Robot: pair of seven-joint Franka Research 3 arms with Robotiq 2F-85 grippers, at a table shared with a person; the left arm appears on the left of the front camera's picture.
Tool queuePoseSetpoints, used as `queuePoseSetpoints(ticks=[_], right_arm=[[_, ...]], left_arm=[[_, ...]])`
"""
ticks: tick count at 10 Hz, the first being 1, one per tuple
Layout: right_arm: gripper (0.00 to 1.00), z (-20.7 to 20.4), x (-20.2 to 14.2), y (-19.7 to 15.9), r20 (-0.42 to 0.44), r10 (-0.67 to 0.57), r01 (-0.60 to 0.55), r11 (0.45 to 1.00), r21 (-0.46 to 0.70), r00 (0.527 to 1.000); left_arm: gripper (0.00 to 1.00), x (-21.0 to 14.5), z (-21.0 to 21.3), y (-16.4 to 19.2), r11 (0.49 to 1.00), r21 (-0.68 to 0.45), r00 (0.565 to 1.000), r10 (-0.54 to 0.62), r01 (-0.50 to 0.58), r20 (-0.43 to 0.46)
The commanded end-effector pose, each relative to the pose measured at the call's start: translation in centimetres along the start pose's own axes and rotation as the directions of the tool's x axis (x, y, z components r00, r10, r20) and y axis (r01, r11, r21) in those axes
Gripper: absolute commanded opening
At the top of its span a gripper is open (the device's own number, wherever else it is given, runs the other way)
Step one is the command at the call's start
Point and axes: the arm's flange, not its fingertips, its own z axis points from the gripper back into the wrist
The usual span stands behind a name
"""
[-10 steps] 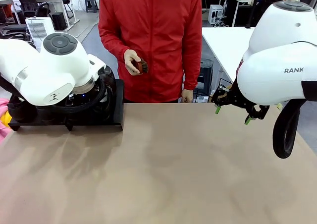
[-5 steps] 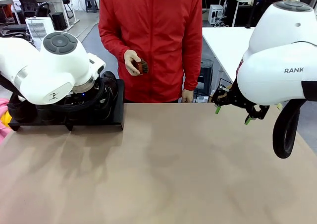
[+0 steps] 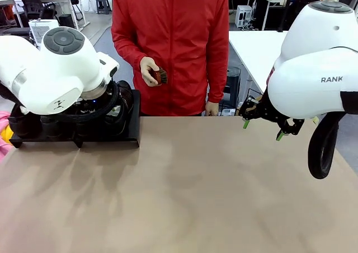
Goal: Organize the shoes by placing them on the stand.
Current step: Place the Shoe from the middle of the table onto the Shoes Stand.
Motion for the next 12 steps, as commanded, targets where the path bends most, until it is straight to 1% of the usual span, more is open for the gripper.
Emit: queuePoseSetpoints(ticks=[1, 3, 4, 5, 12], right_arm=[[1.0, 0.2, 0.2, 0.0, -0.013, 0.011, -0.011, 1.0, 0.017, 1.0], [1.0, 0.2, 0.2, 0.0, -0.013, 0.011, -0.011, 1.0, 0.017, 1.0], [1.0, 0.2, 0.2, 0.0, -0.013, 0.011, -0.011, 1.0, 0.017, 1.0], [1.0, 0.2, 0.2, 0.0, -0.013, 0.011, -0.011, 1.0, 0.017, 1.0], [1.0, 0.2, 0.2, 0.0, -0.013, 0.011, -0.011, 1.0, 0.017, 1.0]], left_arm=[[0.59, -0.3, 6.2, 0.3, 1.0, -0.025, 0.998, 0.013, -0.012, 0.064], [0.59, -0.8, 9.4, -0.1, 0.998, -0.057, 0.994, 0.011, -0.004, 0.11], [0.59, -1.0, 11.0, -0.1, 0.999, -0.051, 0.994, 0.011, -0.005, 0.109], [0.59, 0.0, 8.3, -1.1, 0.998, -0.053, 0.994, 0.022, -0.016, 0.105], [0.59, 0.0, 8.3, -1.1, 0.998, -0.053, 0.994, 0.022, -0.016, 0.105]])
